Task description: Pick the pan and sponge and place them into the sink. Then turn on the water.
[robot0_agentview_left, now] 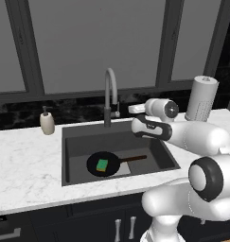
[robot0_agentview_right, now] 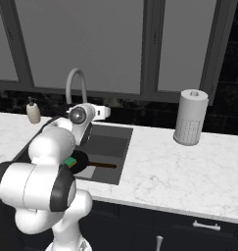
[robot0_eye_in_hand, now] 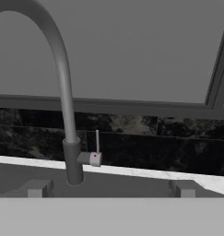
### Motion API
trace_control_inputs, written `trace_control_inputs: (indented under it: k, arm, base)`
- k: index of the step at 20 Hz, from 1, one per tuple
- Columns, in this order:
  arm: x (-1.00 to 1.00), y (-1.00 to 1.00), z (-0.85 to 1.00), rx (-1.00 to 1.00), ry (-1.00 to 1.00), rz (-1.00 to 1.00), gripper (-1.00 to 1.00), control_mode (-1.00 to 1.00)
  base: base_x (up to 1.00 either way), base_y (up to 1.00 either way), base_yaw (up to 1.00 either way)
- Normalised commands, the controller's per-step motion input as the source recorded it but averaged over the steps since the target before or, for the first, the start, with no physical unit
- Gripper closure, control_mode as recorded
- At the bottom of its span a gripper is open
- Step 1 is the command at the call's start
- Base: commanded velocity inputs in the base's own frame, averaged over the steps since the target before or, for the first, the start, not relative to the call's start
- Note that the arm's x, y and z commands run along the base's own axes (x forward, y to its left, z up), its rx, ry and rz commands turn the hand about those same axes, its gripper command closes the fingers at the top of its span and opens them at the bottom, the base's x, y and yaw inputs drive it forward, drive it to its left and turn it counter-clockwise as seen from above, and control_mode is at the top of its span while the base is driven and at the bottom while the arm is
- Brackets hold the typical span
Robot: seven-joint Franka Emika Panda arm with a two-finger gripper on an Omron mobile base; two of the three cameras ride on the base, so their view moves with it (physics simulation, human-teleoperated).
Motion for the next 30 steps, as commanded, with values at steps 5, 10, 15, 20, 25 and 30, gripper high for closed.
trace_control_inputs:
  k: [5, 10, 15, 20, 25, 30]
  arm:
    - [0.04, -0.02, 0.0, 0.0, 0.0, 0.0, -1.0, -1.0]
    - [0.0, 0.0, 0.0, 0.0, 0.0, 0.0, -1.0, -1.0]
    - [0.0, 0.0, 0.0, 0.0, 0.0, 0.0, -1.0, -1.0]
    - [0.37, 0.0, -0.05, 0.0, 0.0, 0.0, -1.0, -1.0]
    - [0.32, 0.0, -0.22, 0.0, -0.04, 0.0, -1.0, -1.0]
    - [0.05, 0.0, -0.16, 0.0, -0.19, 0.0, -1.0, -1.0]
  base:
    - [0.0, 0.0, 0.0]
    - [0.0, 0.0, 0.0]
    - [0.0, 0.0, 0.0]
    - [0.0, 0.0, 0.0]
    - [0.0, 0.0, 0.0]
    - [0.0, 0.0, 0.0]
